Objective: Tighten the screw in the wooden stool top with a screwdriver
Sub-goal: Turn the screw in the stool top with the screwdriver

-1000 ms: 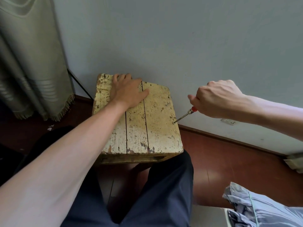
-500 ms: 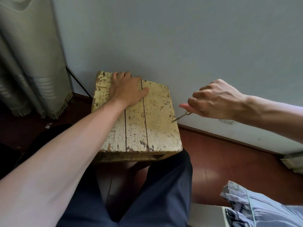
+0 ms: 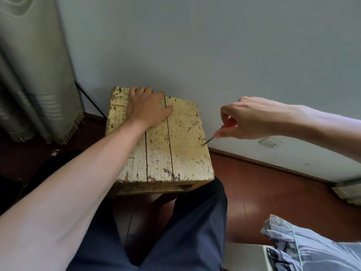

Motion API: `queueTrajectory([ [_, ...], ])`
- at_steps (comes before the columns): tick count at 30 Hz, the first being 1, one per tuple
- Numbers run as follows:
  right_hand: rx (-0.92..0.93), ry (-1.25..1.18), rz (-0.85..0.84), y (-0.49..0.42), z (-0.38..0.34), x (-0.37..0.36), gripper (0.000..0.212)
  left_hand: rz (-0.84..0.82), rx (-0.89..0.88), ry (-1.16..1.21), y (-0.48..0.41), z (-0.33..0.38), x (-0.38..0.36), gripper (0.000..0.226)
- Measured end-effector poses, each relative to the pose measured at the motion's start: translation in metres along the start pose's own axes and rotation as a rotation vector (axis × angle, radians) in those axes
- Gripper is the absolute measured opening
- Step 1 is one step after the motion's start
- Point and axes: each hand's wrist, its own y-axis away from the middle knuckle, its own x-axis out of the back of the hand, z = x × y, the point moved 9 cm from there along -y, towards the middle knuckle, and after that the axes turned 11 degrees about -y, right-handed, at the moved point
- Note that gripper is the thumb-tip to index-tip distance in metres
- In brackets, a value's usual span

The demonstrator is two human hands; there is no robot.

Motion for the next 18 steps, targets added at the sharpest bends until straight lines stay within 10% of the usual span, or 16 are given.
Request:
queueTrajectory([
  [10, 0.691, 0.452, 0.255, 0.029, -0.04, 0.013, 0.068, 0.005, 0.001, 0.023, 0.003, 0.001, 0.006, 0.062],
  [18, 0.141, 0.284, 0.212, -0.003, -0.012, 0.007, 0.073, 0.01, 0.002, 0.027, 0.003, -0.001, 0.004, 0.063],
])
